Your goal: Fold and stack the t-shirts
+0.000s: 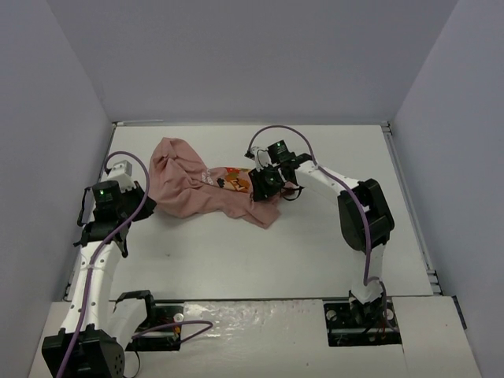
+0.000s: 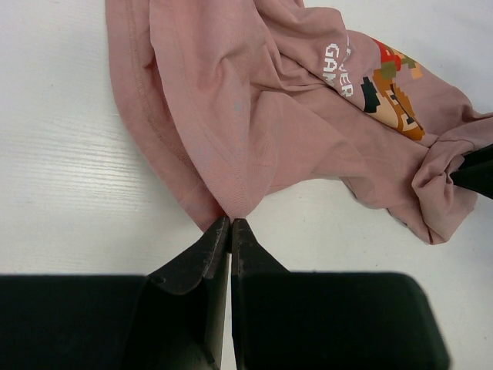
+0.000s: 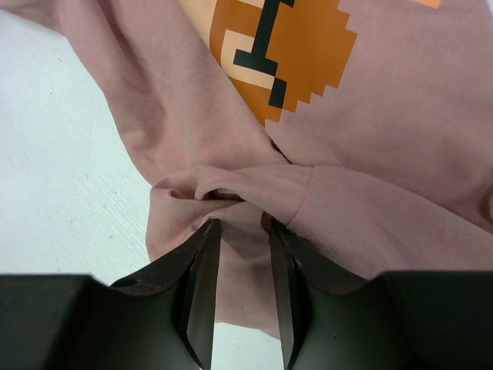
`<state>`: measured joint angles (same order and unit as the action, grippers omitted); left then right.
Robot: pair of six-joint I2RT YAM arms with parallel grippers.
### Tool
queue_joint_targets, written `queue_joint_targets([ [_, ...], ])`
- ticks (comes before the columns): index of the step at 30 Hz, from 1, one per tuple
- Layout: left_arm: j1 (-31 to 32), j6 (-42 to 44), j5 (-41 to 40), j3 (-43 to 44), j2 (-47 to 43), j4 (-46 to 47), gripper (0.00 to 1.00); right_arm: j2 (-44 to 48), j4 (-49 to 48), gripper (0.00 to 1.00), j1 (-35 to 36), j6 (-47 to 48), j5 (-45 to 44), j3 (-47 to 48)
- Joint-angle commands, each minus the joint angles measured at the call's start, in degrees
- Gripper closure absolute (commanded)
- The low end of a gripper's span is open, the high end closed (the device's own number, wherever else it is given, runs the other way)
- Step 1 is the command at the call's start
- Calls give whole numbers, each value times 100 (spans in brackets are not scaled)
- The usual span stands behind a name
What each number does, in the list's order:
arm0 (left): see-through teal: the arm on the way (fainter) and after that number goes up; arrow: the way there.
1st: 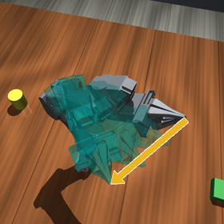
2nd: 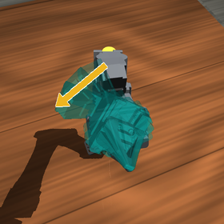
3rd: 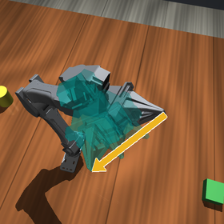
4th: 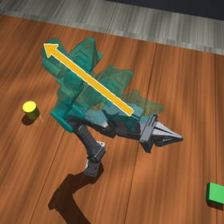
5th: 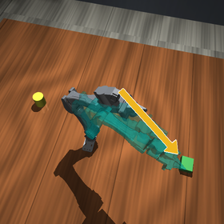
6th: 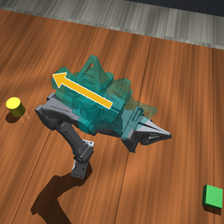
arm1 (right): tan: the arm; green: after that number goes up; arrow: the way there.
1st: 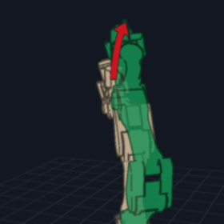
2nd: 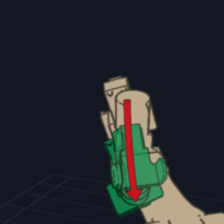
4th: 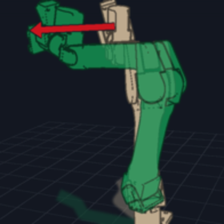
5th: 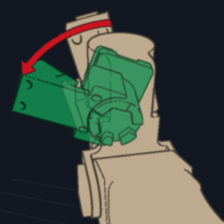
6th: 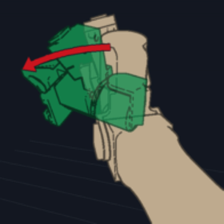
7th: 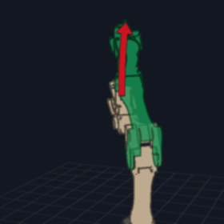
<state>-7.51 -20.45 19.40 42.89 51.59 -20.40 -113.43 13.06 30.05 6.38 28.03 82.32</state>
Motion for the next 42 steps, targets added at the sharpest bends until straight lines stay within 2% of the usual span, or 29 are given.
queue_joint_targets([
  [1,30,-38,27,103,-46,269,100,-28,-100,78,36,47,195,275],
  [5,38,-30,10,105,-63,249,100,162,-102,94,36,7,-76,214],
  [8,30,-21,-6,114,-79,248,100,688,-110,100,27,-134,-561,16],
  [13,32,-12,-70,107,-168,239,100,2511,-56,100,-185,-1250,-2320,-967],
  [17,30,-9,-112,114,-231,227,100,3862,438,100,-477,-2461,-3161,-2224],
  [22,21,-12,-119,123,-274,230,100,5081,1186,100,-261,-3770,-3415,-3624],
  [23,21,-12,-113,123,-280,230,100,5295,1302,98,67,-4322,-3432,-3718],
  [24,21,-12,-112,116,-300,230,100,5373,1337,92,293,-4603,-3361,-3753],
  [28,20,7,-140,105,-353,204,100,5305,1366,66,399,-5086,-3137,-3698],
  [29,13,14,-157,105,-361,203,100,5299,1364,65,424,-5085,-3159,-3605],
  [30,21,14,-173,105,-369,195,100,5244,1349,58,440,-5000,-3352,-3403],
  [31,21,14,-183,110,-364,190,100,5137,1348,56,430,-4887,-3516,-3220],
  [35,21,15,-209,114,-351,168,100,4194,1246,54,367,-4339,-4083,-2441],
  [39,21,23,-252,114,-317,134,100,2890,685,58,78,-3920,-3993,-2082],
  [42,23,32,-298,123,-309,133,100,2337,154,62,-256,-3728,-3706,-2078],
])
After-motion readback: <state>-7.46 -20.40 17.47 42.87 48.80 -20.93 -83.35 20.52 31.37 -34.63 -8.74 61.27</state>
